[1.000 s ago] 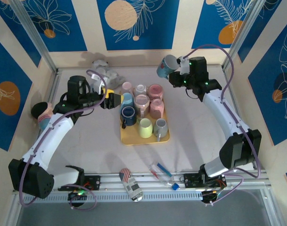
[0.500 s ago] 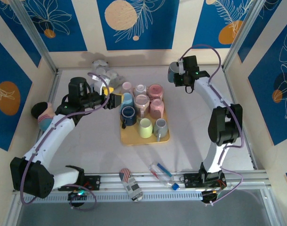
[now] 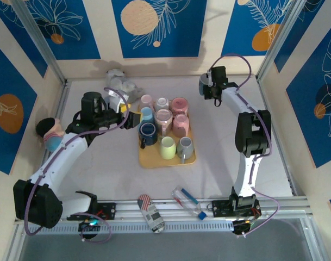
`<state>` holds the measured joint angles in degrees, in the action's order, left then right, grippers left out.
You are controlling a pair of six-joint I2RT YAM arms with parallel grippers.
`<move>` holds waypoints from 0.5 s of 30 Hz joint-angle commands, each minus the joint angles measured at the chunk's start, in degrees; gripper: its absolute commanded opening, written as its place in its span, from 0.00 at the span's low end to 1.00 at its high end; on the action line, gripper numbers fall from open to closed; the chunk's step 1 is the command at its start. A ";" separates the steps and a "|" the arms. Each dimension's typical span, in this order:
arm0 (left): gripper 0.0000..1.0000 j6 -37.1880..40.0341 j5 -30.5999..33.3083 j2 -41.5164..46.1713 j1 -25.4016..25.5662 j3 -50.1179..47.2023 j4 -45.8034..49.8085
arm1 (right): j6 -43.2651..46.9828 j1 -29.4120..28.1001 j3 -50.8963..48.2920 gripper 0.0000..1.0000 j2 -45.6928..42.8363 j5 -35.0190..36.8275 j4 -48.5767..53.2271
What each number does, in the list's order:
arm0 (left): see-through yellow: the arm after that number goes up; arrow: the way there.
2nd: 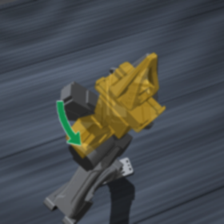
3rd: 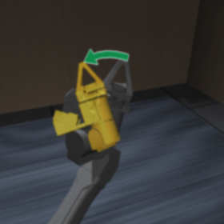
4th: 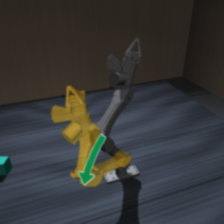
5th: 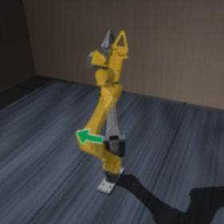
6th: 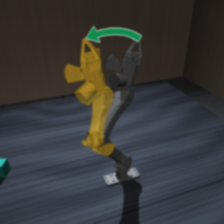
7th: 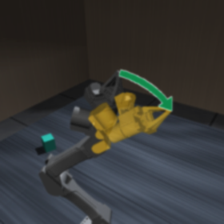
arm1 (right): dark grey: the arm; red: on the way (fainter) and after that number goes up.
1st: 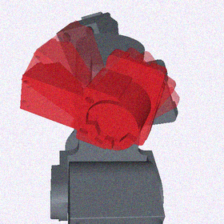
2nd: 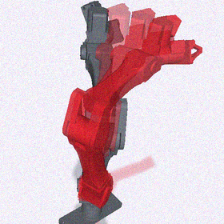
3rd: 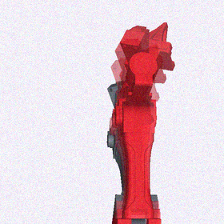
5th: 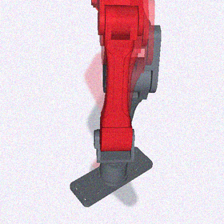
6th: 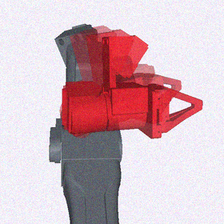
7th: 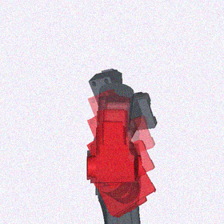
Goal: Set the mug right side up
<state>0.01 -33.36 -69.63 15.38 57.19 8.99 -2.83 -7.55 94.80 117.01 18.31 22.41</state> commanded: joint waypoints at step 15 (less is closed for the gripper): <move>0.86 2.87 1.33 -1.31 0.01 -0.87 -1.10 | 3.38 1.53 5.04 0.01 8.04 0.83 -8.44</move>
<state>1.69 -32.45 -71.02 15.38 56.14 8.51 -0.40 -5.93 97.47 124.09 18.74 18.13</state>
